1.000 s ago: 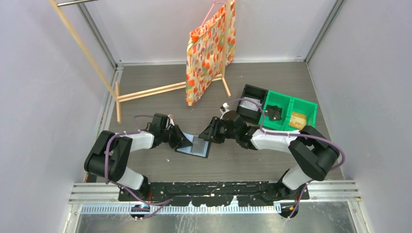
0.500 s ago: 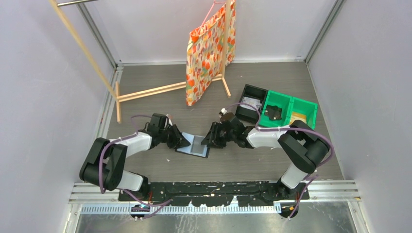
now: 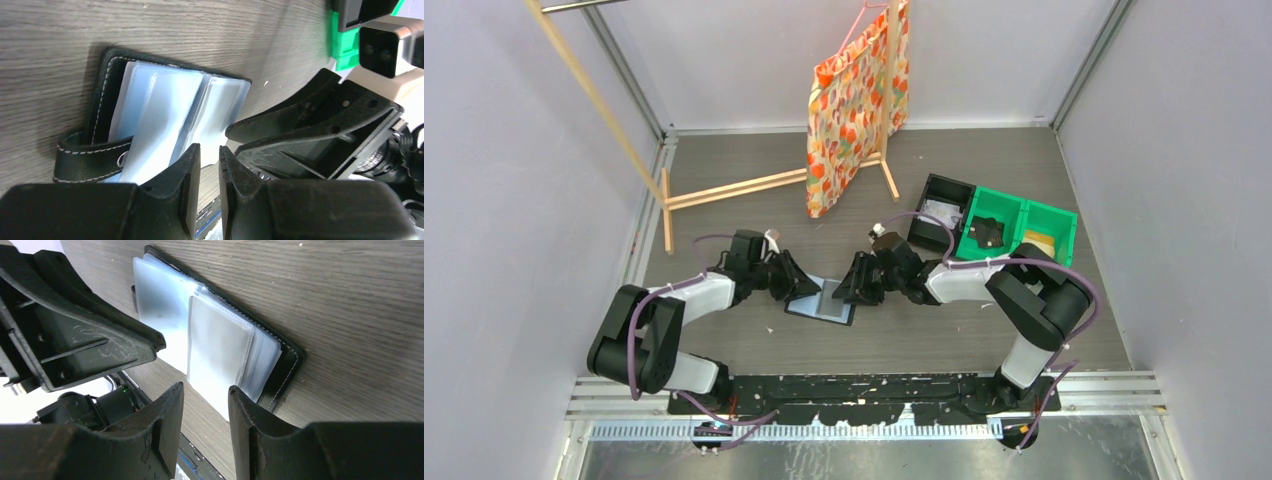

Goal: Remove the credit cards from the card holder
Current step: Remove the credit card from the card holder.

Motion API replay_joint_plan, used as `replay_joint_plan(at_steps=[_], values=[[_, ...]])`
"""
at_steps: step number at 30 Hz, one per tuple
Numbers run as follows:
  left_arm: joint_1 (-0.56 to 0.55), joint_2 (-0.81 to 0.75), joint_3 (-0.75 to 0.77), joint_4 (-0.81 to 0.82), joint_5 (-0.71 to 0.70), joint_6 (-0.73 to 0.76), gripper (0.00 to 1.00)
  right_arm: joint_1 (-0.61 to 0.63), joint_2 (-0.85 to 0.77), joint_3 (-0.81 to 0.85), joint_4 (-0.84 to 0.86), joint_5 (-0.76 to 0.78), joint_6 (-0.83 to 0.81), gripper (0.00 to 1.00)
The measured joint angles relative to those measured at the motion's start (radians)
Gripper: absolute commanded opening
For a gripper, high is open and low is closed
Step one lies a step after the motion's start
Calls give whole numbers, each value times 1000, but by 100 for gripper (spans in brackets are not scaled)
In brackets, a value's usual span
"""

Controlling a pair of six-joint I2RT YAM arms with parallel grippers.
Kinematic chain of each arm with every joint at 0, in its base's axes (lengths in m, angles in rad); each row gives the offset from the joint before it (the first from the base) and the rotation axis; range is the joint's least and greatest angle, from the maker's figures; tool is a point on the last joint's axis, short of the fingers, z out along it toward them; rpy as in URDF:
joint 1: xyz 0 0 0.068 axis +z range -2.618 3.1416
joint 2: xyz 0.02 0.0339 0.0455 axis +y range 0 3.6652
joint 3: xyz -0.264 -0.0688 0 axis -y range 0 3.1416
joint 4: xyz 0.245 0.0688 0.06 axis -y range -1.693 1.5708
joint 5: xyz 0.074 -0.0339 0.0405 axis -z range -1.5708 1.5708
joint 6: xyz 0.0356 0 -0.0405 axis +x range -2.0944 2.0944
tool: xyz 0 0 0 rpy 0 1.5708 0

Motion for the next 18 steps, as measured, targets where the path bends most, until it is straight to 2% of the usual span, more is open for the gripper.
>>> replay_joint_plan(at_steps=[9,18], values=[[0,75,-1,66,39,-8,24,0,25,0,24,11,18,44],[0,114,-1,82,52,-7,31,0,40,3,40,11,23,44]])
